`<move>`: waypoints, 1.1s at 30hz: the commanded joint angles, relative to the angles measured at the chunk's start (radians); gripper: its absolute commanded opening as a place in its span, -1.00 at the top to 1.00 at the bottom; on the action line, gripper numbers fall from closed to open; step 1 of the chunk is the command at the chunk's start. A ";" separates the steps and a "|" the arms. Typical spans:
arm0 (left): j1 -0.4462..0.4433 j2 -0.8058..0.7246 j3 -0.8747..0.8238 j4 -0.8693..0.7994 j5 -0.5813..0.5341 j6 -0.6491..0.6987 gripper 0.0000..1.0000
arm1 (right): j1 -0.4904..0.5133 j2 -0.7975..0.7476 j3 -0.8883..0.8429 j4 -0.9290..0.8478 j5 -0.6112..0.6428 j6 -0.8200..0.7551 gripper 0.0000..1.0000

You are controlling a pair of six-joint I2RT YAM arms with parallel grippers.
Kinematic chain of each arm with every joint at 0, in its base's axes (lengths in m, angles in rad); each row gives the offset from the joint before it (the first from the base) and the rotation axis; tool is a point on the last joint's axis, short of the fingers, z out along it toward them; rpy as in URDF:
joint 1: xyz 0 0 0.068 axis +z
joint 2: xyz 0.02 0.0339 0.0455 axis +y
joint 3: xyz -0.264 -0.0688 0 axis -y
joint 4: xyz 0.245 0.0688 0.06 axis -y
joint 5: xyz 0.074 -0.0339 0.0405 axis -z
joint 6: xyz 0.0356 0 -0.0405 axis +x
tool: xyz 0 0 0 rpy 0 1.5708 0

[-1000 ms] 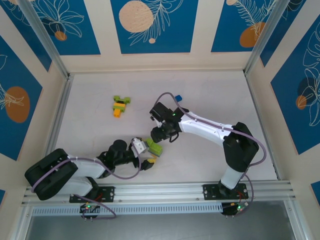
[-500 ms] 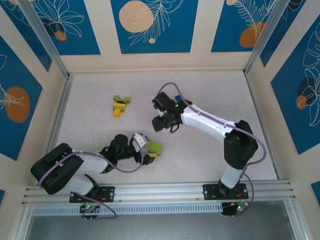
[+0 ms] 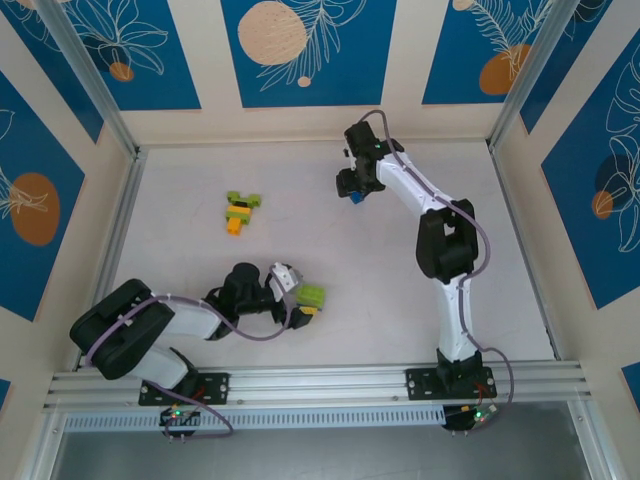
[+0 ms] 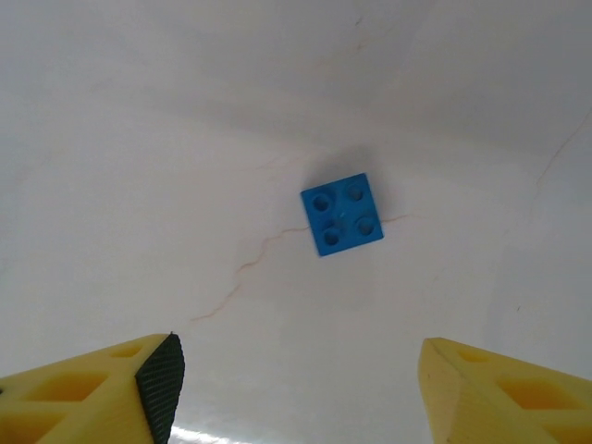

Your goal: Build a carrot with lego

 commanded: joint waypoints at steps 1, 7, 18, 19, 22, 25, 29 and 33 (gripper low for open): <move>0.013 0.011 0.024 -0.003 0.035 0.029 -0.99 | -0.001 0.035 0.025 0.004 -0.050 -0.178 -0.39; 0.017 0.021 0.029 -0.007 0.032 0.027 -0.99 | -0.057 0.077 0.054 0.040 -0.144 -0.271 -0.40; 0.020 0.037 0.040 -0.019 0.033 0.029 -0.99 | -0.135 0.219 0.235 -0.017 -0.250 -0.332 -0.43; 0.019 0.037 0.041 -0.019 0.033 0.029 -0.99 | -0.136 0.232 0.252 -0.021 -0.261 -0.335 -0.43; 0.021 0.041 0.045 -0.023 0.033 0.032 -0.99 | -0.135 0.274 0.304 -0.037 -0.292 -0.334 -0.45; 0.023 0.041 0.046 -0.023 0.033 0.031 -0.99 | -0.133 0.301 0.338 -0.053 -0.320 -0.330 -0.45; 0.025 0.041 0.045 -0.023 0.034 0.030 -0.99 | -0.127 0.312 0.332 -0.058 -0.328 -0.330 -0.45; 0.025 0.042 0.046 -0.024 0.035 0.030 -0.99 | -0.127 0.314 0.308 -0.063 -0.326 -0.331 -0.43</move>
